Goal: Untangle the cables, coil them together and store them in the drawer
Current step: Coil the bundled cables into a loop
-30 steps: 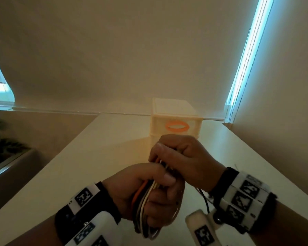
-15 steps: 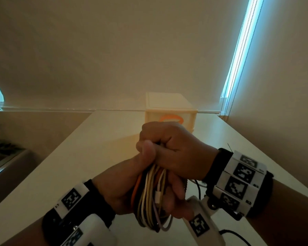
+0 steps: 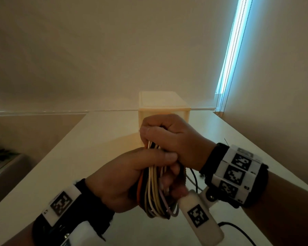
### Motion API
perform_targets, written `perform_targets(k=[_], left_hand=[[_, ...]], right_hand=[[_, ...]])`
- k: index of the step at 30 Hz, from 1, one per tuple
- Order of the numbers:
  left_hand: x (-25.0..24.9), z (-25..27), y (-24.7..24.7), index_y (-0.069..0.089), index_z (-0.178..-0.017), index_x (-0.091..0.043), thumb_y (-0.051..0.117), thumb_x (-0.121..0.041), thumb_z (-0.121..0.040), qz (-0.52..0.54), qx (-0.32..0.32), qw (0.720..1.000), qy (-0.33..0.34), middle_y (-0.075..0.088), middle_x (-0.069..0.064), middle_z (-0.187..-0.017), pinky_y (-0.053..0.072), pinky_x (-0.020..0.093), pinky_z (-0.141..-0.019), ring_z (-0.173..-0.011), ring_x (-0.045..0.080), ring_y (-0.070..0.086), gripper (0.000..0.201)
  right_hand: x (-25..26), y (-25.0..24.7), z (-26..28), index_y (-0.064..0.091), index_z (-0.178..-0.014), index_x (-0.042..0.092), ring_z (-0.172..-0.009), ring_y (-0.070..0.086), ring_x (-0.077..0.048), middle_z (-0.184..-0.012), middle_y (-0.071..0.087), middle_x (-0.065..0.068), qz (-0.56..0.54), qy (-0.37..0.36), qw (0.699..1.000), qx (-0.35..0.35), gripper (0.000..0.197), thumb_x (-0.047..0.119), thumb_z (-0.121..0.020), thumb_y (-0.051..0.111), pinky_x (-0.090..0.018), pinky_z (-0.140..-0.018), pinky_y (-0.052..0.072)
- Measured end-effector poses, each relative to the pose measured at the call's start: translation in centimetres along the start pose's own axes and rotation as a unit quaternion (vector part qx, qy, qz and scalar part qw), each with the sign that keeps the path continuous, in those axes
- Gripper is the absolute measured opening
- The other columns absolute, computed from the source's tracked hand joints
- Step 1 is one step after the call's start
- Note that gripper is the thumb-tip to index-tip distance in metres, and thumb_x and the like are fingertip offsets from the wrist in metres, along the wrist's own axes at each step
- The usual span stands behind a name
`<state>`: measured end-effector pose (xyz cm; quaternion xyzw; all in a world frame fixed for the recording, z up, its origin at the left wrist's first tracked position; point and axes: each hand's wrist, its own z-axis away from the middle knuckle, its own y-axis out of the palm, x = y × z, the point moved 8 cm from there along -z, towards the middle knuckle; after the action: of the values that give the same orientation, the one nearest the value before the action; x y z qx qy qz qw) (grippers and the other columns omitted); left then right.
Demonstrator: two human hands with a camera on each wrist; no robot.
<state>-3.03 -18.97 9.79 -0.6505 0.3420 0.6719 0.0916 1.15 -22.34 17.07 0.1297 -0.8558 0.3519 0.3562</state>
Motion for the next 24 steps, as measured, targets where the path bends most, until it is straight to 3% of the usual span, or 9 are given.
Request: perform_targets(k=[2,5,8,11,13,15,18,22,24], left_hand=[[-0.2,0.3,0.0,0.071,-0.082,-0.005,0.081,-0.035,-0.079,-0.027,0.003,1.0,0.001,0.062,0.011,-0.07,0.054,0.042,-0.08,-0.083,0.034,0.068,0.032],[-0.6,0.5,-0.2,0.071,-0.084,-0.008,0.08,-0.055,-0.077,-0.039,0.015,0.999,0.012,0.069,0.013,-0.084,0.056,0.044,-0.082,-0.086,0.032,0.069,0.048],[-0.4,0.4,-0.1,0.068,-0.077,-0.01,0.077,-0.044,-0.085,-0.01,0.036,0.999,0.02,0.065,0.007,-0.073,0.054,0.038,-0.074,-0.07,0.022,0.065,0.036],[-0.3,0.4,0.7,0.061,-0.077,-0.01,0.063,-0.027,-0.097,0.042,0.08,0.995,0.042,0.062,0.001,-0.069,0.046,0.038,-0.076,-0.07,0.02,0.062,0.027],[-0.9,0.4,0.8,0.055,-0.085,-0.008,0.051,-0.023,-0.104,0.125,0.094,0.985,0.067,0.065,0.006,-0.078,0.047,0.039,-0.086,-0.083,0.024,0.065,0.024],[-1.6,0.4,0.2,0.052,-0.089,-0.007,0.048,-0.025,-0.106,0.178,0.076,0.976,0.097,0.064,0.007,-0.081,0.048,0.041,-0.093,-0.092,0.028,0.065,0.024],[-1.8,0.1,-0.1,0.05,-0.085,-0.011,0.047,-0.029,-0.106,0.206,0.056,0.97,0.114,0.053,0.001,-0.07,0.047,0.036,-0.082,-0.076,0.02,0.06,0.028],[-1.0,-0.1,-0.7,0.051,-0.08,-0.014,0.042,-0.031,-0.106,0.206,0.023,0.973,0.097,0.039,-0.004,-0.062,0.036,0.032,-0.069,-0.062,0.013,0.052,0.032],[-1.0,-0.1,-0.8,0.05,-0.078,-0.015,0.043,-0.03,-0.105,0.214,0.013,0.972,0.093,0.043,-0.004,-0.06,0.037,0.031,-0.068,-0.06,0.012,0.052,0.033]], right_hand=[[0.5,-0.1,0.0,0.055,-0.073,-0.004,-0.064,0.053,-0.034,-0.069,0.053,-0.022,0.004,-0.007,1.0,0.022,0.029,0.016,-0.094,0.051,-0.041,-0.059,0.046],[0.9,0.1,-0.2,0.055,-0.071,0.0,-0.061,0.051,-0.019,-0.069,0.054,-0.018,0.019,-0.013,0.999,0.034,0.026,0.014,-0.093,0.051,-0.029,-0.059,0.045],[1.0,0.4,-0.2,0.059,-0.078,-0.002,-0.066,0.056,-0.023,-0.072,0.057,-0.016,0.01,-0.022,1.0,0.018,0.031,0.022,-0.096,0.052,-0.03,-0.062,0.047],[0.4,0.5,0.4,0.063,-0.101,0.01,-0.077,0.059,-0.01,-0.081,0.061,0.005,0.015,-0.01,1.0,0.0,0.034,0.039,-0.1,0.047,-0.025,-0.071,0.049],[-1.1,0.3,1.2,0.061,-0.11,0.022,-0.085,0.061,-0.009,-0.088,0.063,0.011,-0.017,0.025,0.999,-0.014,0.037,0.05,-0.098,0.042,-0.033,-0.08,0.053],[-3.0,-0.1,2.1,0.061,-0.115,0.026,-0.095,0.065,-0.019,-0.099,0.067,0.003,-0.058,0.054,0.996,-0.04,0.042,0.056,-0.093,0.041,-0.05,-0.09,0.054],[-4.4,0.0,2.9,0.061,-0.121,0.031,-0.108,0.065,-0.023,-0.109,0.069,-0.001,-0.077,0.081,0.991,-0.068,0.044,0.058,-0.092,0.042,-0.057,-0.099,0.049],[-5.2,-0.1,3.8,0.058,-0.118,0.037,-0.099,0.067,-0.021,-0.103,0.069,-0.002,-0.033,0.094,0.991,-0.092,0.041,0.064,-0.092,0.041,-0.051,-0.089,0.056],[-5.3,-0.5,4.3,0.053,-0.116,0.036,-0.09,0.067,-0.013,-0.099,0.066,0.002,-0.021,0.083,0.99,-0.115,0.034,0.062,-0.095,0.043,-0.035,-0.078,0.057]])
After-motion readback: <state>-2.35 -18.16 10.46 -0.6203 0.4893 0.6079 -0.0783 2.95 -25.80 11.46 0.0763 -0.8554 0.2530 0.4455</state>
